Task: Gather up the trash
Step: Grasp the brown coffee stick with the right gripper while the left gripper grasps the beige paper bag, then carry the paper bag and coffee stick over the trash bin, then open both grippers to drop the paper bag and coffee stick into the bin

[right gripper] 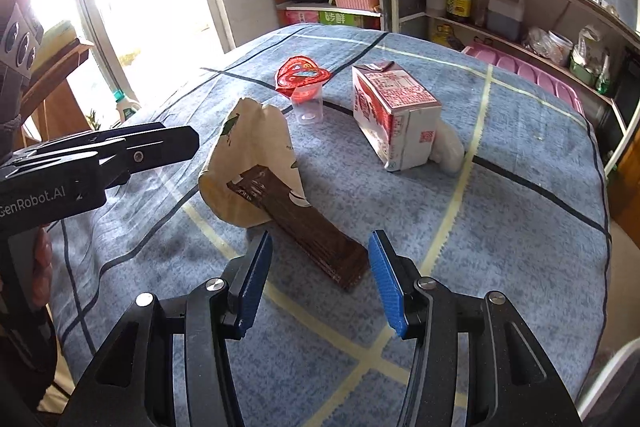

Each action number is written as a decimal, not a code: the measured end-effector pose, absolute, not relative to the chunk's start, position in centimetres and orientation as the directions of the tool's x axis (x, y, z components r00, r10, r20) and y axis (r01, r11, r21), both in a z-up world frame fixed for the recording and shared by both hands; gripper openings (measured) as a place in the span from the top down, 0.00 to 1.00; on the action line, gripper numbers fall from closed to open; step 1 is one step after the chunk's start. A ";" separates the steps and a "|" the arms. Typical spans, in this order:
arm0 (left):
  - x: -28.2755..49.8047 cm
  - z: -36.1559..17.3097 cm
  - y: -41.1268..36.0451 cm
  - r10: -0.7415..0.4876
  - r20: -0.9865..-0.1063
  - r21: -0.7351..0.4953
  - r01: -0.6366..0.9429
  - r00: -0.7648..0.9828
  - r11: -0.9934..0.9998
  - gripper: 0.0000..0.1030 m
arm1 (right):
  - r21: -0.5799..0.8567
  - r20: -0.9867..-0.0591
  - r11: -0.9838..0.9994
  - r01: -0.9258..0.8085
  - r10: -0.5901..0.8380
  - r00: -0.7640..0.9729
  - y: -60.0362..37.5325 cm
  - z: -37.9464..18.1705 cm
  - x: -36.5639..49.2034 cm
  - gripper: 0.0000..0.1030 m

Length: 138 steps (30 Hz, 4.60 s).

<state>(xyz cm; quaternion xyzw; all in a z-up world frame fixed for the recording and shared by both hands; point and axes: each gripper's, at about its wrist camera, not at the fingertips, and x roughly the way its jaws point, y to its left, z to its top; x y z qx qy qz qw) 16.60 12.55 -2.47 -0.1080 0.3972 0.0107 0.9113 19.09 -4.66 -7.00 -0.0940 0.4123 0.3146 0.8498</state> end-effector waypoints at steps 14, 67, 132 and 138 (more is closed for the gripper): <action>18.7 -3.6 12.1 -0.070 -0.740 -0.200 -0.120 0.669 0.972 0.46 | 0.156 -0.766 0.808 -0.569 0.462 0.446 -6.7 -7.9 19.5 0.95; 20.8 -6.1 11.0 -0.134 -0.734 -0.268 -0.102 0.666 0.958 0.68 | 0.196 -0.717 0.832 -0.518 0.482 0.504 -7.9 -6.6 18.8 0.95; 11.3 -1.2 -21.0 -0.519 -0.681 -0.210 0.542 0.517 0.814 0.80 | 0.168 -0.670 0.980 0.109 0.032 0.741 -35.8 -3.9 4.5 0.95; 11.0 -1.9 -22.6 -0.512 -0.696 -0.191 0.558 0.504 0.808 0.79 | 0.170 -0.709 0.973 0.154 0.012 0.705 -37.3 -5.3 4.7 0.95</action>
